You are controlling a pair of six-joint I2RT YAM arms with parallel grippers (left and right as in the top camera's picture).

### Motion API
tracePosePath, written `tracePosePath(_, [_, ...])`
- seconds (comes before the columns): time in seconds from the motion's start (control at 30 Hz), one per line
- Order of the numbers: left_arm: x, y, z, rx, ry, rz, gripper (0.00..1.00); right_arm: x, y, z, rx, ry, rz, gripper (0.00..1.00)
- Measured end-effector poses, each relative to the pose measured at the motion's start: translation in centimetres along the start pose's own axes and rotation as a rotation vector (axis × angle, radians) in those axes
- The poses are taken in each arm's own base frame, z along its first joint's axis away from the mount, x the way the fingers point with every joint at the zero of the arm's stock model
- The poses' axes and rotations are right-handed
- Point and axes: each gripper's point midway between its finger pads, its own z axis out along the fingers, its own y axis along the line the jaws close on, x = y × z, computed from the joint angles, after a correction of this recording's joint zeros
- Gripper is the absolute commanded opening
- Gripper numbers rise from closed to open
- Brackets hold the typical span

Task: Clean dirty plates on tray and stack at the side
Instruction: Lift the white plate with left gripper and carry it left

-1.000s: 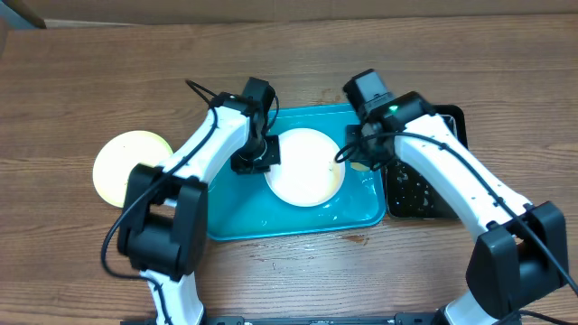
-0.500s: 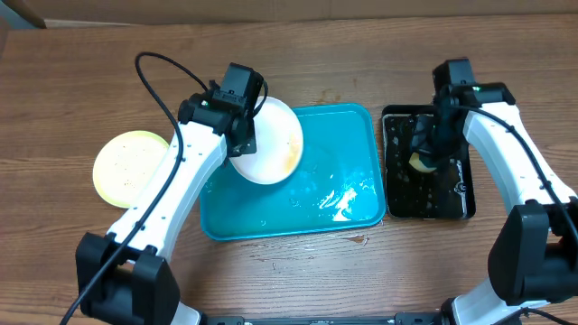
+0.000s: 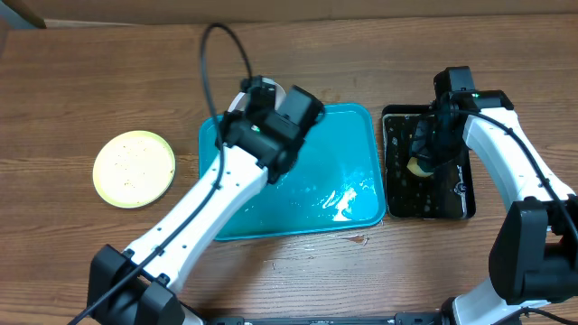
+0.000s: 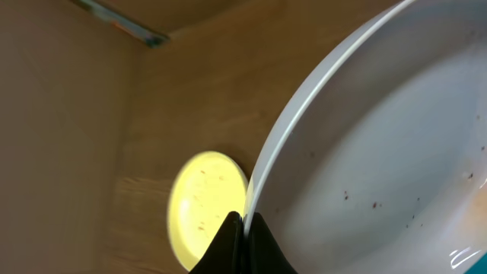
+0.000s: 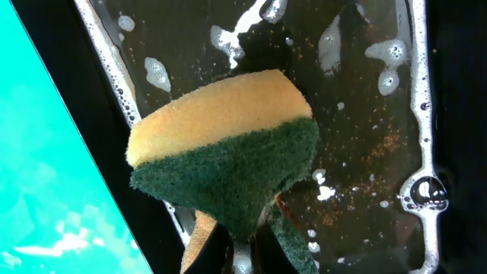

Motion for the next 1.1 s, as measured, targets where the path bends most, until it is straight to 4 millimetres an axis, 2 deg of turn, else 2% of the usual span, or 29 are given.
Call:
tracePosePath(0.27, [-2.2,1.4,-2.7,-0.172,-0.149,0.03,0.04,0.0,0.1,0.0,-0.003,0.0,0.0,0.04])
tracePosePath(0.7, [-2.1,2.2,-2.8,-0.213,-0.15,0.047,0.04,0.0,0.1,0.2,-0.005,-0.003,0.0,0.04])
tracePosePath(0.83, [-0.2,3.2,-0.7,-0.189,-0.042,0.054,0.04,0.0,0.1,0.2,-0.005,-0.004,0.0,0.04])
tracePosePath(1.0, [3.8,7.1,4.5,-0.172,0.201,-0.063,0.04,0.0,0.1,0.2,-0.004,-0.003,0.0,0.04])
tracePosePath(1.07, [6.2,9.0,7.0,-0.148,0.326,-0.159,0.04,0.0,0.1,0.2,-0.005,-0.003,0.0,0.04])
tracePosePath(1.1, [7.0,9.1,7.6,-0.115,0.367,-0.195,0.04,0.0,0.1,0.2,-0.004,-0.003,0.0,0.04])
